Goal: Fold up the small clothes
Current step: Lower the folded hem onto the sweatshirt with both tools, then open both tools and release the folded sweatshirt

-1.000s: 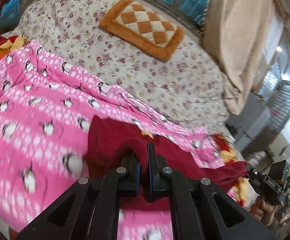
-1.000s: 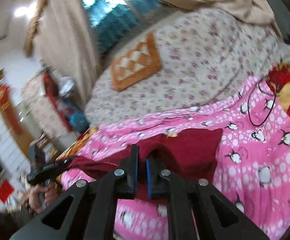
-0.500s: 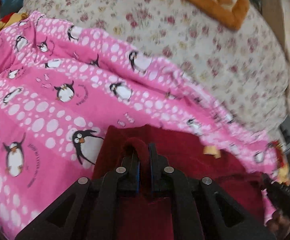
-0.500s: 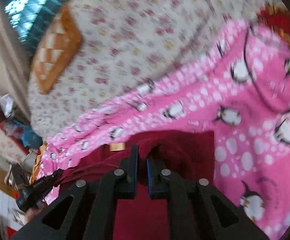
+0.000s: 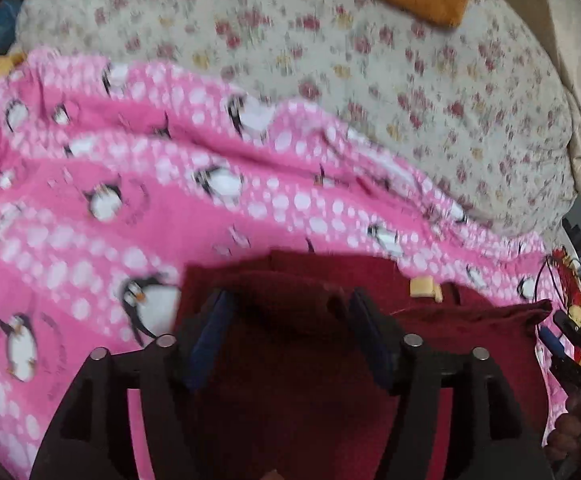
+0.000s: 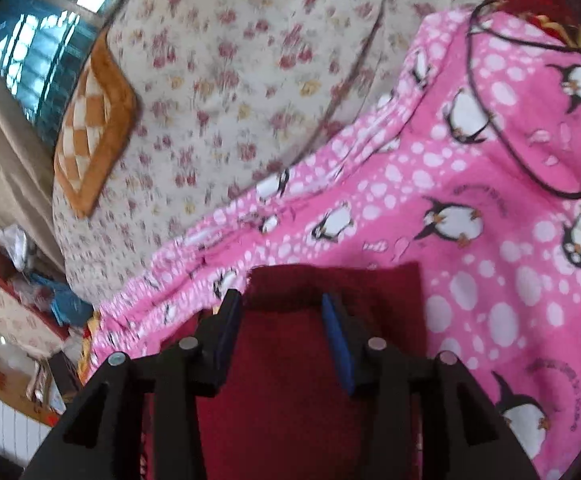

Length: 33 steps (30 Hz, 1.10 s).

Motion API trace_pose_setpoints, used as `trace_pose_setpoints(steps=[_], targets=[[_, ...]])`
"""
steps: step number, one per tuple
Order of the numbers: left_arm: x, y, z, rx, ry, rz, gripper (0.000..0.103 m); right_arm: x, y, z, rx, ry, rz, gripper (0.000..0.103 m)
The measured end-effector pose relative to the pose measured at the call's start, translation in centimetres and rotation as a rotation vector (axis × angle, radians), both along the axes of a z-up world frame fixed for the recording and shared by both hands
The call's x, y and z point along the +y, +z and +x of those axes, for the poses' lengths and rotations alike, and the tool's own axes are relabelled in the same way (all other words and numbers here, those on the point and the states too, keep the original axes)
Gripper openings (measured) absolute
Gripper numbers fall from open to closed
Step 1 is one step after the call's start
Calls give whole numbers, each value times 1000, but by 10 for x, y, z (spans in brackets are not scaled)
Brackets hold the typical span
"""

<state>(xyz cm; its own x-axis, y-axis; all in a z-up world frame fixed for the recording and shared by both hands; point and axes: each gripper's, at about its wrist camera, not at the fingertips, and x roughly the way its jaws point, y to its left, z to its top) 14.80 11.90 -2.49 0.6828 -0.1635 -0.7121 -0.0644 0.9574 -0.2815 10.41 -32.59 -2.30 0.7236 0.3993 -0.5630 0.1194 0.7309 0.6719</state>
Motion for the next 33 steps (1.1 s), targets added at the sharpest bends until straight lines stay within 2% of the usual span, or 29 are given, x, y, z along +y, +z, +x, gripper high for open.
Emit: trace_pose_setpoints(steps=[1, 2, 5, 7, 8, 10, 13, 14, 15, 16, 17, 18, 19, 21, 24, 27, 29, 31, 33], targets=[[1, 8, -4, -38, 35, 52, 85, -4, 3, -3, -6, -25, -9, 43], [4, 16, -8, -84, 66, 90, 90, -8, 7, -6, -16, -49, -27, 43], [10, 32, -18, -179, 130, 140, 90, -11, 22, -13, -59, -96, -112, 43], [5, 36, -18, -205, 91, 98, 90, 6, 37, -8, -100, -59, -239, 41], [-1, 36, -14, -198, 51, 73, 90, 14, 40, -6, -111, -28, -279, 31], [-17, 30, -5, -164, -22, 43, 90, 50, 47, 8, -115, 79, -415, 21], [-32, 13, 20, -74, -36, 60, 86, 83, 39, 32, -40, 154, -515, 20], [-33, 1, 32, -12, -34, 74, 76, 87, 31, 41, 2, 160, -540, 20], [-33, -10, 41, 39, -26, 96, 69, 88, 19, 51, 54, 160, -555, 20], [-31, -20, 47, 88, -21, 116, 68, 88, 10, 57, 91, 156, -564, 20], [-27, -39, 58, 176, -20, 128, 68, 84, -4, 66, 147, 150, -572, 20], [-24, -48, 63, 219, -27, 115, 68, 75, -24, 76, 217, 143, -560, 20], [-23, -52, 67, 230, -32, 112, 70, 71, -32, 80, 243, 144, -538, 15], [-29, -52, 72, 235, -32, 166, 72, 64, -38, 87, 242, 156, -497, 14], [-37, -53, 70, 228, -39, 210, 73, 72, -38, 85, 234, 184, -553, 16], [-34, -53, 68, 222, -52, 173, 73, 72, -37, 84, 221, 207, -539, 22], [-32, -49, 62, 195, -72, 131, 71, 73, -36, 83, 196, 238, -502, 40], [-26, -37, 46, 129, -86, 66, 55, 70, -26, 74, 155, 223, -485, 40], [-27, -22, 25, 83, -98, 47, 51, 73, -6, 55, 107, 194, -507, 40]])
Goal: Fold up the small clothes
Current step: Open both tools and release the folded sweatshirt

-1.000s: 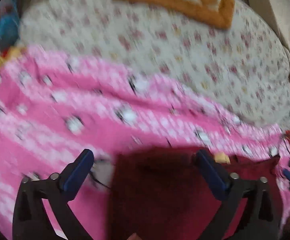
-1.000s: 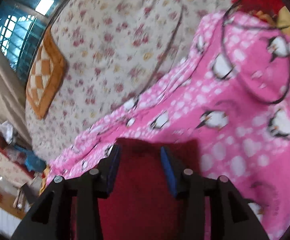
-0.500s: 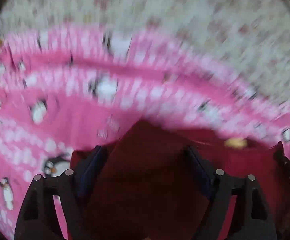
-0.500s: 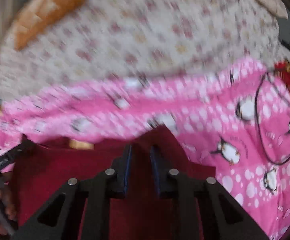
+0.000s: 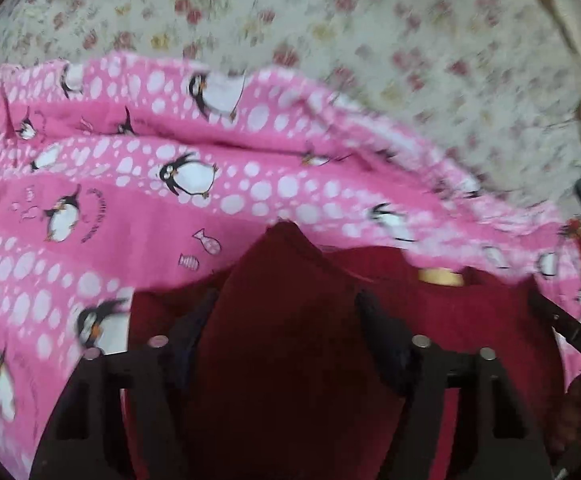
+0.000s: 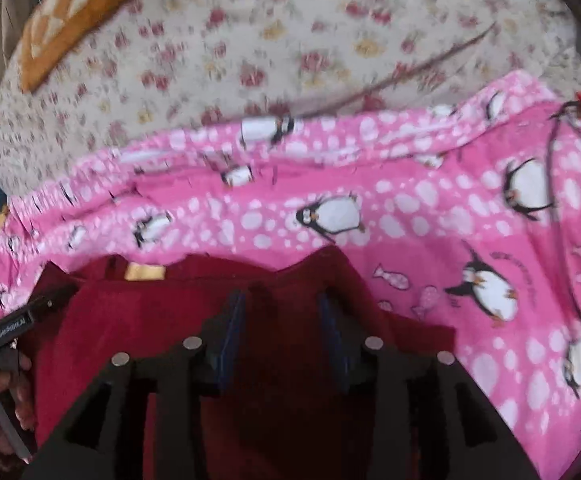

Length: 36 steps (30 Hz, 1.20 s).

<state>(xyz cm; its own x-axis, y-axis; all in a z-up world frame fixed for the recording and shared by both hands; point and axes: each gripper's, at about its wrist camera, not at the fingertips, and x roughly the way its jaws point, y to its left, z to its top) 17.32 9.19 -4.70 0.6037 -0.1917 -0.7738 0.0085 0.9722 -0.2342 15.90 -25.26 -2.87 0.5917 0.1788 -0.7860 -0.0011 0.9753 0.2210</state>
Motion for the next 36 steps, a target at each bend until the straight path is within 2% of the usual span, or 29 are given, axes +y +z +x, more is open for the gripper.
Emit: trace_pose_setpoints(steps=[3, 5, 6, 8, 9, 10, 11, 12, 14, 15, 17, 19, 22, 23, 26, 28, 30, 32, 33, 34, 36], targets=[[-14, 26, -43, -118, -71, 36, 51, 16, 31, -41, -90, 52, -30, 44], [-29, 34, -69, -156, -115, 66, 51, 31, 38, -68, -106, 105, -56, 63], [-34, 33, -79, -147, -121, 87, 52, 40, 38, -84, -100, 116, -101, 66], [-48, 11, -81, -48, -140, 137, 53, 49, 28, -97, -65, 128, -146, 74], [-53, -3, -79, 1, -152, 166, 59, 54, 11, -99, 6, 146, -176, 77], [-62, -6, -83, -59, -168, 249, 61, 57, -1, -96, 56, 147, -193, 80], [-67, -3, -84, -74, -176, 288, 62, 57, -8, -98, 49, 145, -205, 82], [-68, 3, -84, -80, -172, 293, 61, 56, -3, -100, 31, 139, -206, 82], [-53, 17, -90, -120, -148, 218, 56, 57, 6, -102, 20, 128, -202, 81], [-41, 24, -93, -146, -109, 202, 56, 54, 14, -111, -16, 115, -192, 81], [-11, 34, -94, -166, 9, 177, 56, 50, 23, -127, -55, 93, -175, 81], [23, 39, -89, -142, 133, 129, 56, 51, 27, -139, -71, 100, -168, 81], [65, 37, -88, -105, 251, 17, 56, 52, 16, -143, -31, 90, -200, 82], [79, 38, -93, -115, 291, -13, 56, 53, 8, -140, 6, 93, -219, 82], [98, 50, -116, -200, 410, -13, 56, 63, 0, -138, 9, 109, -274, 88], [90, 58, -122, -258, 370, -26, 56, 69, -3, -138, 16, 116, -291, 93], [68, 61, -117, -284, 250, -26, 55, 70, -5, -138, 16, 109, -296, 95], [37, 59, -112, -285, 79, -30, 52, 73, -5, -139, 17, 103, -303, 98], [19, 55, -107, -268, 7, -3, 50, 73, -6, -140, 15, 104, -307, 98], [7, 49, -102, -237, -21, 42, 49, 73, -6, -140, 15, 106, -309, 98], [0, 28, -85, -126, -5, 88, 41, 73, -6, -141, 12, 108, -307, 98]])
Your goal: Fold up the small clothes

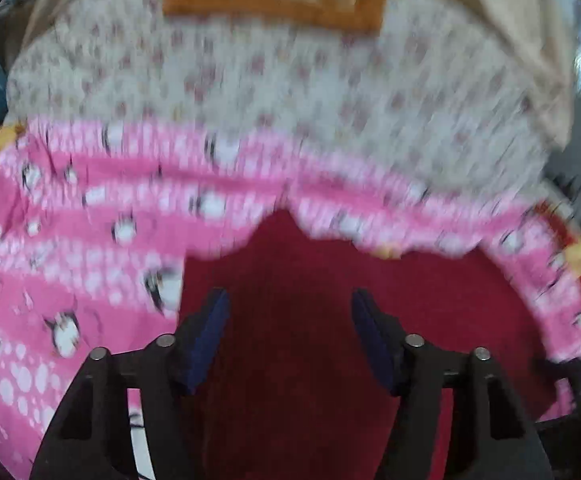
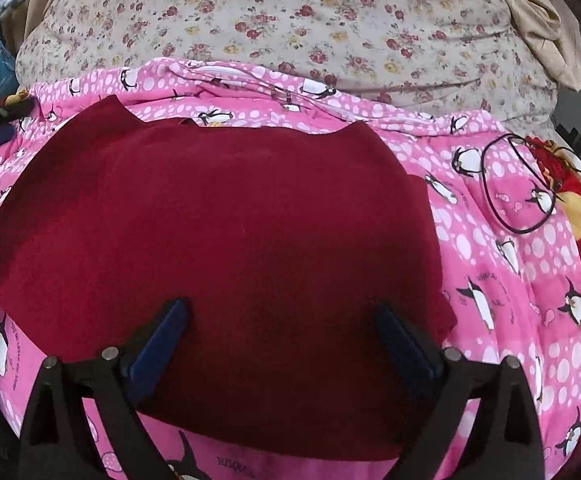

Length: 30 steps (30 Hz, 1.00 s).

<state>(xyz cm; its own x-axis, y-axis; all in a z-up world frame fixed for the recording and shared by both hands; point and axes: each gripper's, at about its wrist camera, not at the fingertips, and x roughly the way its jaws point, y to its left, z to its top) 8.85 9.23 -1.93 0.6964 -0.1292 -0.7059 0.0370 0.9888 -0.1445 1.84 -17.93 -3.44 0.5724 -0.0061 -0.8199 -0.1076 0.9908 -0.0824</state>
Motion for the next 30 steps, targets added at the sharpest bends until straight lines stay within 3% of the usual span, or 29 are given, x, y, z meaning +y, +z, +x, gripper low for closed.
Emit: trace_pose_setpoints(steps=[2, 3, 4, 7, 9, 13, 15, 17, 19, 20, 21, 23, 26, 30], targets=[[14, -24, 18, 125, 106, 17, 39, -1, 0, 0, -4, 5, -4, 98], [26, -32, 23, 163, 139, -40, 39, -1, 0, 0, -4, 7, -7, 99], [34, -31, 23, 157, 154, -95, 39, 0, 0, 0, -4, 8, -7, 99], [31, -22, 15, 131, 148, -88, 39, 0, 1, 2, 1, 4, -10, 99], [27, -18, 10, 107, 130, -126, 39, -2, 7, 4, 6, -8, 0, 98], [3, -5, -1, 15, 46, -128, 43, -9, 35, -2, -162, -23, 52, 97], [-9, -3, -1, -6, 10, -113, 54, -13, 40, 7, -194, -33, 74, 97], [-16, -13, 4, 21, 13, -73, 58, -17, 29, 22, -129, -46, 95, 97], [-14, -28, 13, 99, 51, -13, 58, -21, 3, 37, 1, -84, 95, 97], [-10, -30, 13, 110, 59, -15, 58, -20, -4, 38, 12, -81, 80, 97], [-5, -30, 13, 108, 57, -48, 58, -16, 0, 35, -32, -74, 55, 97], [6, -23, 7, 108, 54, -120, 58, -9, 2, 34, -32, -66, 11, 97], [25, -14, -7, 126, 54, -200, 58, -7, 18, 26, -127, -63, 17, 96], [44, 9, -29, 70, 81, -201, 58, -4, 36, 12, -220, -23, 62, 96]])
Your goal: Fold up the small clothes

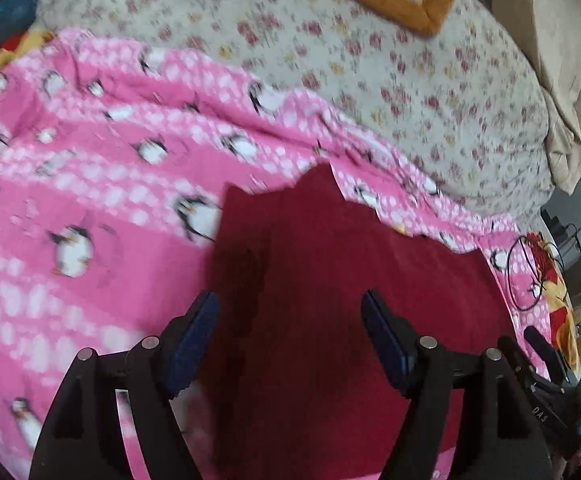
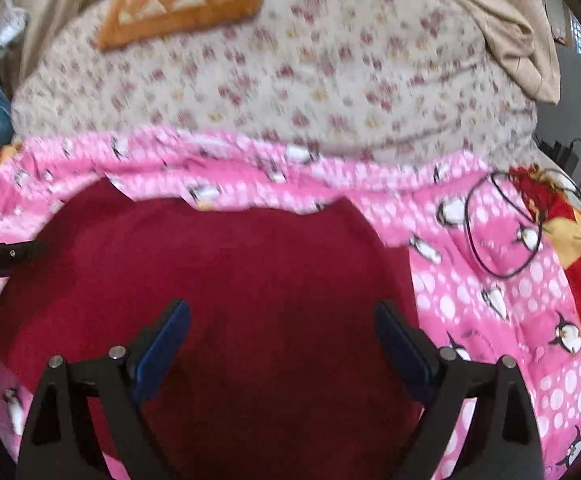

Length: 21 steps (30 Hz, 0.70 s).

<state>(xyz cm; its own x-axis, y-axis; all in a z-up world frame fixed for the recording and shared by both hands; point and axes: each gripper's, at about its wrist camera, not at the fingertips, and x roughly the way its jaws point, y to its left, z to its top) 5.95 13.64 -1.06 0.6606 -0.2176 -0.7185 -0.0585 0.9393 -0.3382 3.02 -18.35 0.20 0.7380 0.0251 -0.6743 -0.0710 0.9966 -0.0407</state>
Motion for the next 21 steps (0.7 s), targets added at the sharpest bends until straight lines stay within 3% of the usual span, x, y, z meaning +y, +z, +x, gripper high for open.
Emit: trace_pose_setpoints(steps=[10, 11, 16, 21], targets=[[-10, 4, -42, -47, 61, 239, 58, 30, -26, -4, 105, 75, -102, 96], [-12, 4, -42, -53, 54, 246, 58, 31, -34, -3, 135, 73, -121, 97], [-14, 0, -40, -65, 47, 249, 58, 17, -42, -3, 140, 36, -25, 103], [-15, -7, -34, -40, 47, 225, 58, 18, -46, -8, 107, 41, -47, 103]])
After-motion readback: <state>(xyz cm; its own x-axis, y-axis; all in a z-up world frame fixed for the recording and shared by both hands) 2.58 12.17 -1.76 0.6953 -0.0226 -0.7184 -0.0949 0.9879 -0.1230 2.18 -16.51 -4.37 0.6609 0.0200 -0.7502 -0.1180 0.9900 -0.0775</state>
